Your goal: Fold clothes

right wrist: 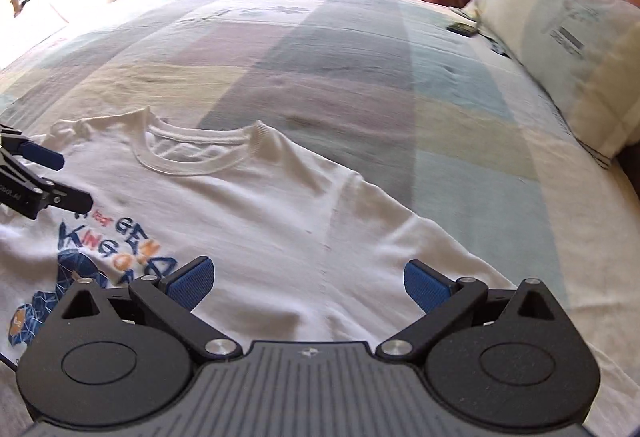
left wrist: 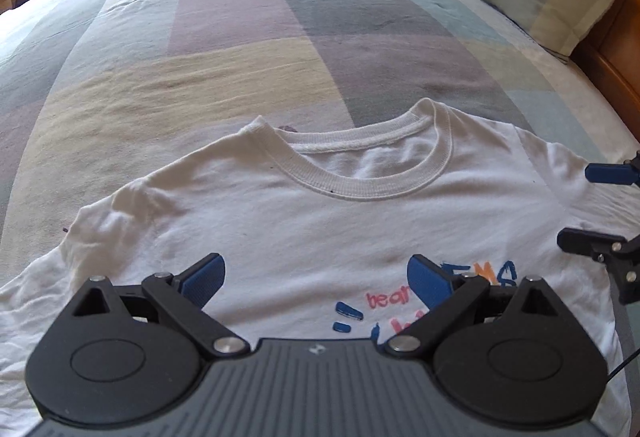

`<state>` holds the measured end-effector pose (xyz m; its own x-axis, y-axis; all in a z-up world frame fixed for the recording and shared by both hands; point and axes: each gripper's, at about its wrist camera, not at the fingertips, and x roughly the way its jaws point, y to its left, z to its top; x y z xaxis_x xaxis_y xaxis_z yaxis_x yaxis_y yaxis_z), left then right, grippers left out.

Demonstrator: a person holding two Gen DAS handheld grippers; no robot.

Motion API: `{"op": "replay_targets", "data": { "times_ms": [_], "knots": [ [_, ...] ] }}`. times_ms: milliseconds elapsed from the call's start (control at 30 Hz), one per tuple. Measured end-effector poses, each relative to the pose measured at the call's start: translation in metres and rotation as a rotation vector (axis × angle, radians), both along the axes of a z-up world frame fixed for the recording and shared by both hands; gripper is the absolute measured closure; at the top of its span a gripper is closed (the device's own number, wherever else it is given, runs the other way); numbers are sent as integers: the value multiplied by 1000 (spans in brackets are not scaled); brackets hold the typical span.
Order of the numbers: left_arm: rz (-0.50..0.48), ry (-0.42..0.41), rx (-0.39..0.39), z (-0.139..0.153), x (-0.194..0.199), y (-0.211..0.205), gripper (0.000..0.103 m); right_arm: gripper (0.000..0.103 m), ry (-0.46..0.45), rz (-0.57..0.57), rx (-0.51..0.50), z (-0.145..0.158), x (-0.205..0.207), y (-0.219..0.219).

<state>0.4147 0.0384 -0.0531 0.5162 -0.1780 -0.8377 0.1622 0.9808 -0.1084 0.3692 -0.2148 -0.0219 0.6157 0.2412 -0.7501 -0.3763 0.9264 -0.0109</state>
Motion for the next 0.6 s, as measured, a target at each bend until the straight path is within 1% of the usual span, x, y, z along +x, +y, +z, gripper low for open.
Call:
{"op": "replay_targets", "data": {
  "times_ms": [67, 133, 233, 267, 333, 367, 433, 500, 567, 600],
  "knots": [
    [5, 7, -27, -2, 10, 8, 6, 0, 13, 79, 22, -4, 14, 29],
    [-13, 2, -23, -8, 19, 13, 6, 0, 43, 121, 32, -12, 27, 51],
    [-41, -6, 40, -22, 35, 16, 6, 0, 70, 97, 11, -29, 42, 63],
    [-33, 11, 56, -30, 42, 19, 6, 0, 82, 83, -2, -36, 48, 63],
    [-34, -1, 78, -39, 54, 23, 1, 0, 94, 50, -21, -44, 58, 61],
    [-42, -12, 86, -42, 60, 23, 0, 0, 93, 40, -14, -45, 62, 59],
    [-64, -14, 87, -41, 73, 20, 0, 0, 96, 21, -5, -44, 70, 56],
    [-54, -11, 76, -37, 84, 21, 1, 0, 117, 3, -15, -40, 75, 59],
    [-38, -2, 67, -31, 89, 24, 3, 0, 117, 3, -13, -32, 70, 63],
    [-29, -1, 51, -26, 89, 26, 3, 0, 110, 23, 2, -26, 64, 66]
  ]
}}
